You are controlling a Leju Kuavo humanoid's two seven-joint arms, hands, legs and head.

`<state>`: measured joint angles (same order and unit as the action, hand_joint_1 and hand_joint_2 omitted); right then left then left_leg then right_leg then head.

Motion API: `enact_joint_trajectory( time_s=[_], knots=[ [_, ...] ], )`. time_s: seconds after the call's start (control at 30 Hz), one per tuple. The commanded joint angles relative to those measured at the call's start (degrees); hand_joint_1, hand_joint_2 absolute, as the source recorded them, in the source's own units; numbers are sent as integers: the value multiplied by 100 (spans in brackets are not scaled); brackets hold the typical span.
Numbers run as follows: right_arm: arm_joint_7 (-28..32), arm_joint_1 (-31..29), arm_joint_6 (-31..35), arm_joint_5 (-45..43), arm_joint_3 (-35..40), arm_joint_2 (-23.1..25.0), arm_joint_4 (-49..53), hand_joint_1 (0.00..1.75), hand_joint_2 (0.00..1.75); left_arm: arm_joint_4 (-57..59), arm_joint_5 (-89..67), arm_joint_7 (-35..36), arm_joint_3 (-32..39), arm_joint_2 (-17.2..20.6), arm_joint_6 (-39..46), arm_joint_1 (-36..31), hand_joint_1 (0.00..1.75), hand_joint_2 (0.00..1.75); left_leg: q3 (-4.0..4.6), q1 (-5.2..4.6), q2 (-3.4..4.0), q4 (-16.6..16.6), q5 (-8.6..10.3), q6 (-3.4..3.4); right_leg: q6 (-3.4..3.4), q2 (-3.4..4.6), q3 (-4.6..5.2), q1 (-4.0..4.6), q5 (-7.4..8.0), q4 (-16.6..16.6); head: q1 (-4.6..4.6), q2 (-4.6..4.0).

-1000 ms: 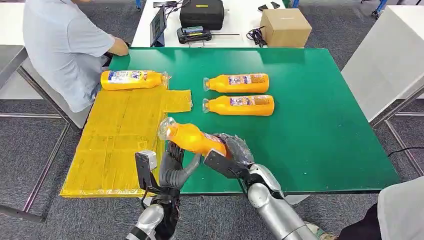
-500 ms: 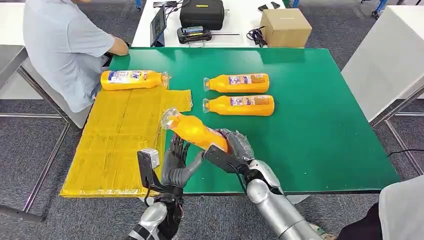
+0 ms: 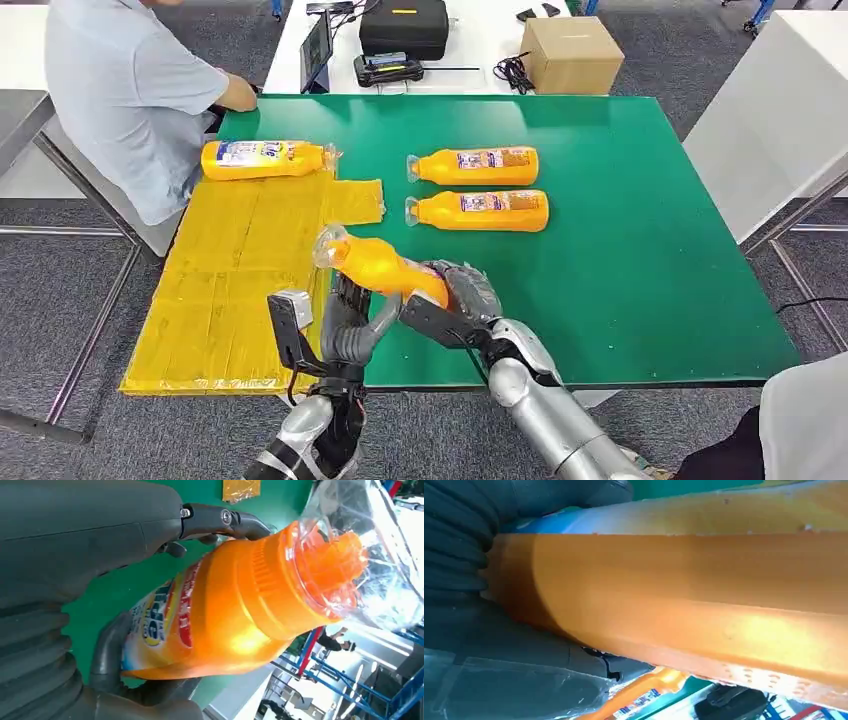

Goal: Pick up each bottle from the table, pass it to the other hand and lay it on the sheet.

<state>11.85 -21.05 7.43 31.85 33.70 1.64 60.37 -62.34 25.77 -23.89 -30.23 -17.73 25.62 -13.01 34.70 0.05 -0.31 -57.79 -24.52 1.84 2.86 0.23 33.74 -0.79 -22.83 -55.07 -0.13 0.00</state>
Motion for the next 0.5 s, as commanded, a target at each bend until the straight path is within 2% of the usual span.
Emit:
enact_joint_trajectory(
  time_s=[0.03, 0.5],
  knots=[
    [-11, -405, 75, 17, 456, -6, -329, 175, 175, 623, 137, 27, -52, 124, -98, -363, 0, 175, -16, 0, 9, 3, -4, -8, -9, 6, -12, 1, -4, 0, 2, 0],
    [-3, -441, 56, -30, 542, 14, -274, 175, 175, 451, 236, 60, -41, 151, -305, -290, 0, 175, -15, 0, 12, 3, -6, -7, -8, 9, -11, 1, -3, 0, 2, 0]
  ],
)
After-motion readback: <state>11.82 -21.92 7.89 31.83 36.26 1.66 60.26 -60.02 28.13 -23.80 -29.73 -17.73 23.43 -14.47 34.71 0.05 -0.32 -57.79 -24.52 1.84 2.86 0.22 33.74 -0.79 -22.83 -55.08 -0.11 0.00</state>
